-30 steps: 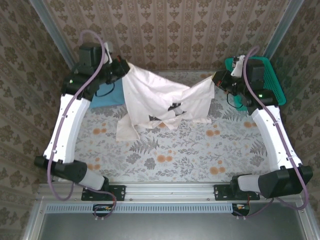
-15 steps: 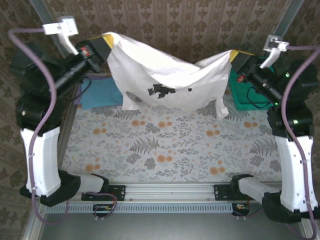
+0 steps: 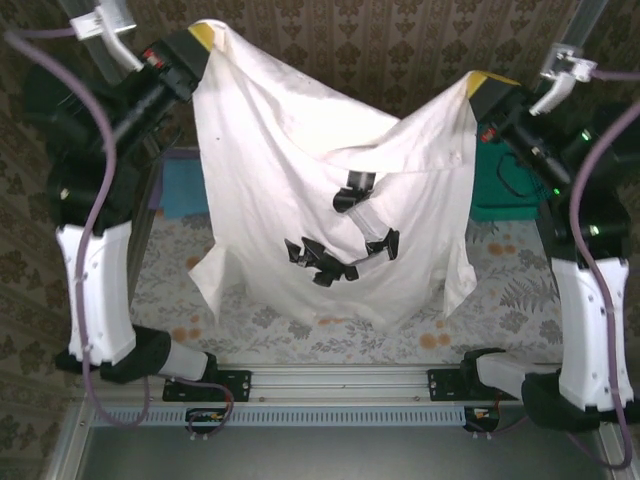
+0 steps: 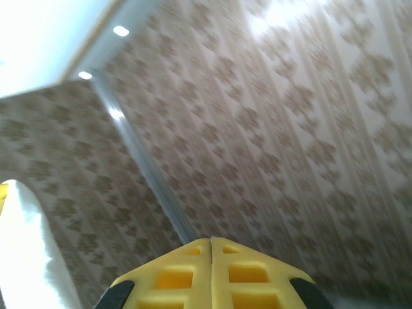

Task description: Fold and stack the t-shirts

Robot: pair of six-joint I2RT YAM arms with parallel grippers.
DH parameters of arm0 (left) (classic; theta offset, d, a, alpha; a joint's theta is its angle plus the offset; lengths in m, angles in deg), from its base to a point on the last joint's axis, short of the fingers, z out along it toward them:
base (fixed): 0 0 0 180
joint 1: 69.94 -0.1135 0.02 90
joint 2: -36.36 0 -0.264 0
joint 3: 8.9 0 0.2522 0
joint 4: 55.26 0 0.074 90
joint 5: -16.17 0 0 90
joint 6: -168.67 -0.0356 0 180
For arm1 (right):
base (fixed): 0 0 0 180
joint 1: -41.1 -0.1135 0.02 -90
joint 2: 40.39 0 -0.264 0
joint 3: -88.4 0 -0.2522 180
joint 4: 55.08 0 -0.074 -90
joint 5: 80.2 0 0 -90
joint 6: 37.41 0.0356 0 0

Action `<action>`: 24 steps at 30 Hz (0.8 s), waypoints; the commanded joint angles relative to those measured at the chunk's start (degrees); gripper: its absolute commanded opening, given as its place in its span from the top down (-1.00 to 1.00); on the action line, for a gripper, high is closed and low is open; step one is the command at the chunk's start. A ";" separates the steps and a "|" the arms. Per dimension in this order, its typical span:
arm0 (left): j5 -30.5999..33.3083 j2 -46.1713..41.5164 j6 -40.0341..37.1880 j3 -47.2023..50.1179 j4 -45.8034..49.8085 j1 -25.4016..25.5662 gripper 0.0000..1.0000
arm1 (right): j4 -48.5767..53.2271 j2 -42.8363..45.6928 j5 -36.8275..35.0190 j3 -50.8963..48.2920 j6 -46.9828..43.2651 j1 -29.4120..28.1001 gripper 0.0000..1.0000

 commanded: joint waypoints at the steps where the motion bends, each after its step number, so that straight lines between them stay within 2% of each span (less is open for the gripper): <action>1: -0.17 10.50 8.83 3.55 5.88 -3.60 1.00 | 13.90 -12.27 -5.76 0.73 0.37 0.21 1.00; 3: 1.48 17.24 9.59 4.62 9.41 -5.05 0.99 | 16.72 -20.04 -6.53 0.91 0.48 0.19 1.00; 4: 3.66 21.43 9.09 3.93 11.88 -5.64 0.75 | 18.55 -24.72 -7.22 2.29 0.22 0.27 1.00; 5: 6.63 26.26 8.72 1.91 15.28 -6.20 0.32 | 19.85 -30.02 -8.62 3.91 -0.23 0.20 0.98; 6: 8.92 30.94 8.99 -1.55 19.18 -6.85 0.15 | 21.19 -34.84 -9.09 5.90 -0.14 0.33 0.89; 7: 11.77 36.52 6.11 -7.25 22.38 -7.09 0.04 | 22.32 -40.36 -8.68 9.16 -0.28 0.84 0.70; 8: 15.38 42.22 5.33 -14.95 28.20 -7.07 -0.18 | 25.51 -45.71 -9.40 14.00 -0.60 1.36 0.35; 9: 15.79 46.57 6.46 -22.29 32.74 -7.35 -0.47 | 30.29 -50.72 -9.66 20.30 -1.00 1.81 0.12; 10: 14.02 50.84 6.31 -29.91 34.34 -7.47 -0.90 | 35.66 -55.65 -7.51 28.21 -1.76 2.53 0.01; 11: 14.92 53.40 5.77 -35.87 36.48 -7.12 -1.00 | 40.27 -58.96 -4.82 34.89 -2.65 2.87 -0.07; 13: 18.50 51.92 3.40 -36.63 38.24 -6.28 -1.00 | 44.34 -60.87 -3.21 41.34 -4.58 2.44 -0.30; 14: 19.71 49.27 2.05 -32.86 37.98 -5.88 -1.00 | 45.40 -60.37 -2.99 41.81 -5.29 2.26 -0.37; 16: 23.30 40.03 -1.75 -18.81 35.09 -3.97 -1.00 | 45.30 -56.56 -1.77 37.03 -6.91 2.12 -0.43; 17: 25.58 36.68 -3.60 -11.26 33.27 -2.56 -1.00 | 43.70 -53.81 -0.92 32.37 -7.28 2.14 -0.46; 19: 28.24 26.27 -6.52 6.75 27.93 0.83 -1.00 | 36.26 -45.52 1.75 16.80 -7.24 2.16 -0.54; 21: 26.49 19.80 -8.13 20.15 24.52 3.68 -0.97 | 29.67 -38.57 4.50 3.15 -6.31 2.19 -0.57; 23: 23.65 15.96 -8.80 29.44 24.73 6.56 -0.90 | 25.47 -33.01 6.99 -8.83 -4.39 1.87 -0.55; 24: 20.90 14.93 -9.32 33.29 24.77 8.38 -0.80 | 23.23 -30.88 9.09 -14.21 -3.77 1.43 -0.49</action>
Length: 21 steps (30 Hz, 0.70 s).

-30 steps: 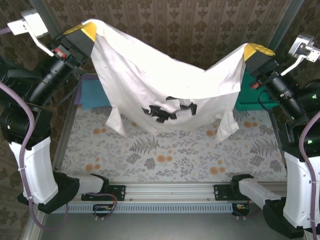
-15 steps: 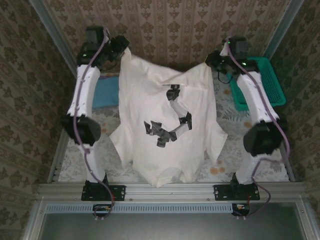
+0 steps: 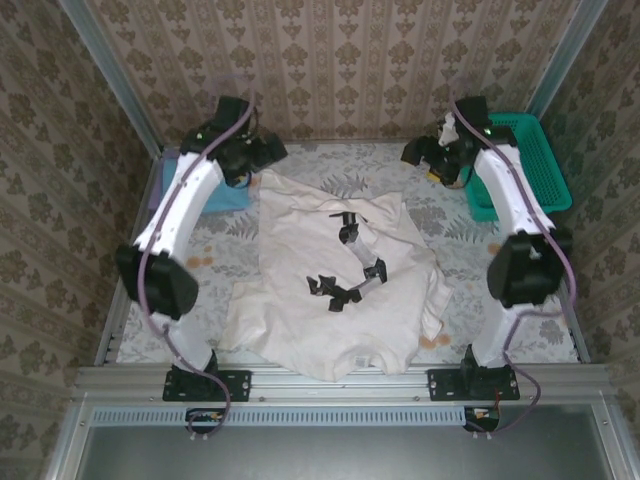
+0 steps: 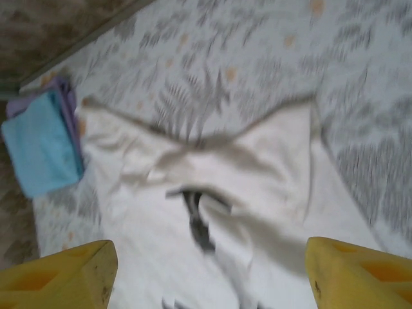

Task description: Fold and stack the t-shirts

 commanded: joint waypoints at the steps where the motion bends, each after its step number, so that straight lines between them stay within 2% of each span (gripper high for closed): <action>1: -3.40 -0.75 -4.37 12.10 -0.32 3.71 -0.71 | -7.61 4.62 7.81 -16.25 1.75 -1.47 -0.41; 5: -7.98 -1.12 -2.72 22.24 -1.73 11.62 -0.46 | -10.42 8.23 8.30 -30.34 1.77 -5.07 0.00; 6: -9.01 -0.70 -1.28 24.27 -3.16 13.34 -0.45 | -12.24 8.26 8.25 -33.41 2.23 -6.12 0.11; 9: -10.75 2.98 2.71 26.87 -5.85 17.46 -0.45 | -15.29 6.19 5.06 -39.58 3.26 -8.90 0.26; 12: -11.73 6.92 8.84 28.76 -9.95 18.21 -0.44 | -20.35 1.80 2.11 -41.20 5.29 -10.71 0.33; 15: -10.12 10.30 13.74 30.08 -13.26 16.68 -0.45 | -22.93 -3.74 -3.89 -38.78 7.19 -11.84 0.28; 21: -8.49 12.78 20.54 32.45 -19.00 12.85 -0.47 | -23.62 -16.58 -10.14 -23.52 10.38 -11.99 0.13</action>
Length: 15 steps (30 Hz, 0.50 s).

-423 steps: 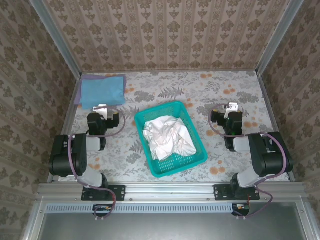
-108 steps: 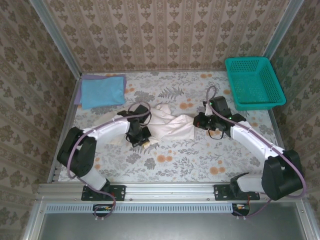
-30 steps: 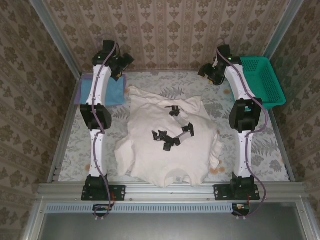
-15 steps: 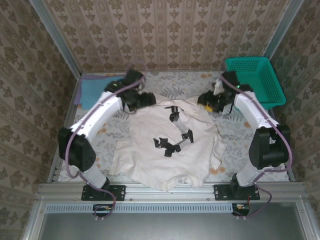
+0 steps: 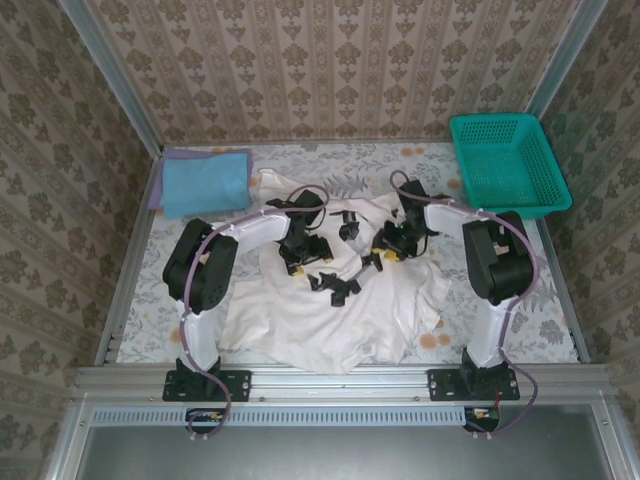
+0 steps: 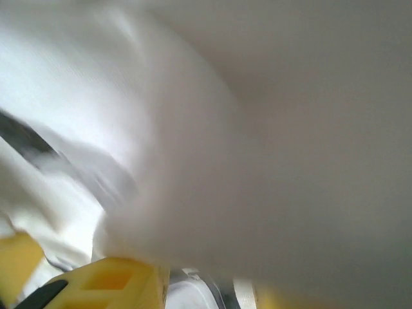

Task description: Fold and stack the t-shirts

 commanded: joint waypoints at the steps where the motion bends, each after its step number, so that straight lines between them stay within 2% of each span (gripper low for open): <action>1: 1.84 0.49 7.16 3.60 -6.96 -2.28 -0.47 | -3.34 -8.87 -10.41 8.54 2.78 -0.08 0.10; 9: 2.79 -3.62 10.70 7.05 -11.38 -5.93 -0.55 | 11.32 -32.74 -13.35 50.99 1.01 -1.22 -0.03; 15: 4.99 -11.69 15.40 13.87 -17.60 -8.44 -0.61 | 30.60 -46.12 -11.73 90.32 -4.22 -2.93 -0.33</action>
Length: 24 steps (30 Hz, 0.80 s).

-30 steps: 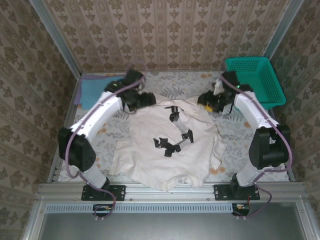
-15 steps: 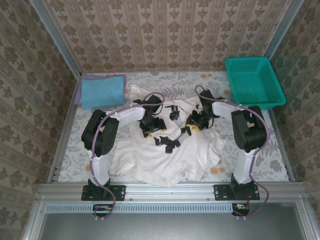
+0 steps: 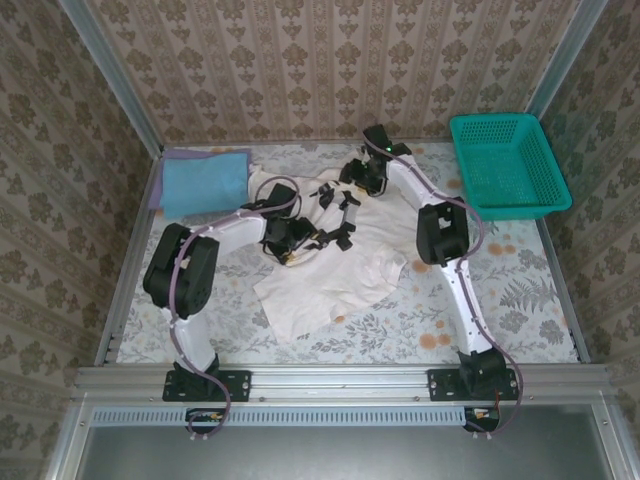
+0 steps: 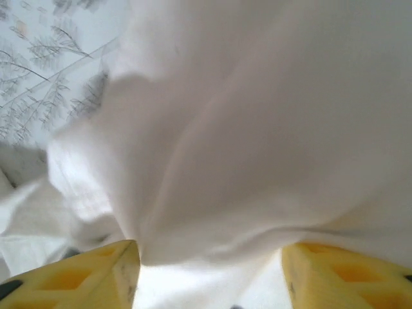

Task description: Fold and stack the t-shirts

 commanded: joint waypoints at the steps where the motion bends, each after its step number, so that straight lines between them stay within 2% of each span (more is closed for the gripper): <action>1: 3.12 -4.90 3.09 2.62 -1.27 -1.01 -0.63 | 16.63 -3.67 -2.52 18.61 -4.36 -0.52 -0.38; 3: 1.69 -6.05 0.33 0.62 -1.16 -1.02 -0.68 | 23.08 -4.46 -2.96 28.72 -5.61 -0.69 -0.45; 4: 0.36 -6.24 -1.92 -1.15 -0.21 -0.98 -0.70 | 25.47 -2.93 -2.72 30.77 -6.42 -0.48 -0.46; 8: -0.09 -8.45 -10.14 -7.23 9.68 -0.79 -0.73 | 35.20 4.16 -5.80 31.62 -11.49 -0.43 -0.45; 14: -0.26 -15.30 -16.91 -3.47 21.49 -1.95 -0.65 | 49.11 8.71 -4.24 31.59 -15.38 0.91 -0.38; 19: -2.35 -20.83 -21.98 3.90 26.51 -2.18 -0.62 | 49.70 12.52 -2.71 30.52 -15.38 3.90 -0.45; 24: -7.38 -22.18 -27.15 8.08 28.83 -0.80 -0.59 | 49.18 18.64 1.73 22.96 -16.03 9.25 -0.45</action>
